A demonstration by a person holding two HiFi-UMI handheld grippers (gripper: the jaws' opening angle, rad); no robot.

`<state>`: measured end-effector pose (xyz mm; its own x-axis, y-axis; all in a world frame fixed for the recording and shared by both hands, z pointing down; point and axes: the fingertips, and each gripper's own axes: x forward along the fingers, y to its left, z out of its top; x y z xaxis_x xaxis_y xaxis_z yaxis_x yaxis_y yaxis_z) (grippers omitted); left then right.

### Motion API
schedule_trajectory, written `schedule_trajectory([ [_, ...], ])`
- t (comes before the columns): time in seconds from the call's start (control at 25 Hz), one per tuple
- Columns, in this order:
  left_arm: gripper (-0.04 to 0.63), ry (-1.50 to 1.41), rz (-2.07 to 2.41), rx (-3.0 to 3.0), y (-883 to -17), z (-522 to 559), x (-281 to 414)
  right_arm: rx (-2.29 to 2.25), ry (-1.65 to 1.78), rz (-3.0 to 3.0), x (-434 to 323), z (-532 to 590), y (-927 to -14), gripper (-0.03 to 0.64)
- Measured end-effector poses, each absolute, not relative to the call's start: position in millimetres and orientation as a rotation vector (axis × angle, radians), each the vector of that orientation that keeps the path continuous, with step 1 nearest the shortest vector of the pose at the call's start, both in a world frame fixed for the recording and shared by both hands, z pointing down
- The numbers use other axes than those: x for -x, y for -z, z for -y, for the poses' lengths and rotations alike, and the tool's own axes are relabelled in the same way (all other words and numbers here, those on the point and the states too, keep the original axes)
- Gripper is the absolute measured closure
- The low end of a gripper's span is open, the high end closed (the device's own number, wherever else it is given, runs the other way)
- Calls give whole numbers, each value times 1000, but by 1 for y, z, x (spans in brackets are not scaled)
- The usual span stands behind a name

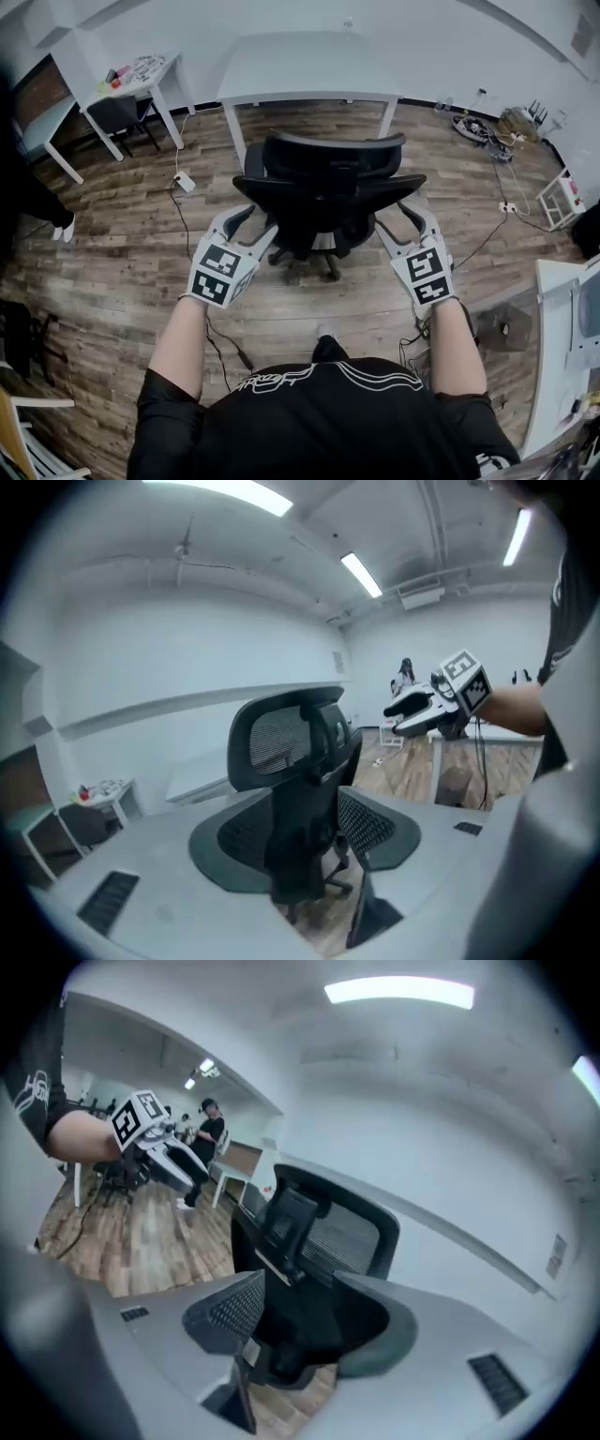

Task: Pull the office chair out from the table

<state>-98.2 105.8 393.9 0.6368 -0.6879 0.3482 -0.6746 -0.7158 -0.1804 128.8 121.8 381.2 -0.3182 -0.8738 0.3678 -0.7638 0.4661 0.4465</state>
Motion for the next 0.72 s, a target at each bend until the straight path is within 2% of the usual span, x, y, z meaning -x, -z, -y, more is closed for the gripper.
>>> schedule_trajectory([
  [0.04, 384, 565, -1153, 2855, -386, -122, 94, -1352, 266, 2192, -116, -135, -376, 369],
  [0.08, 395, 507, -1126, 2895, -378, -140, 89, -1350, 280, 2224, -104, -148, -371, 412],
  [0.12, 407, 448, -1090, 2936, -369, -157, 84, -1346, 294, 2252, -95, -160, -366, 489],
  [0.16, 421, 389, -1049, 2976, -360, -174, 79, -1341, 302, 2283, -85, -172, -361, 520],
  [0.24, 458, 270, -979, 3047, -344, -205, 72, -1322, 288, 2364, -67, -196, -350, 545],
  [0.48, 580, 2, -933, 3191, -314, -267, 67, -1180, 40, 2755, -19, -263, -319, 581],
  [0.72, 589, -58, -864, 3239, -317, -296, 79, -1078, -148, 2905, 8, -307, -318, 583],
])
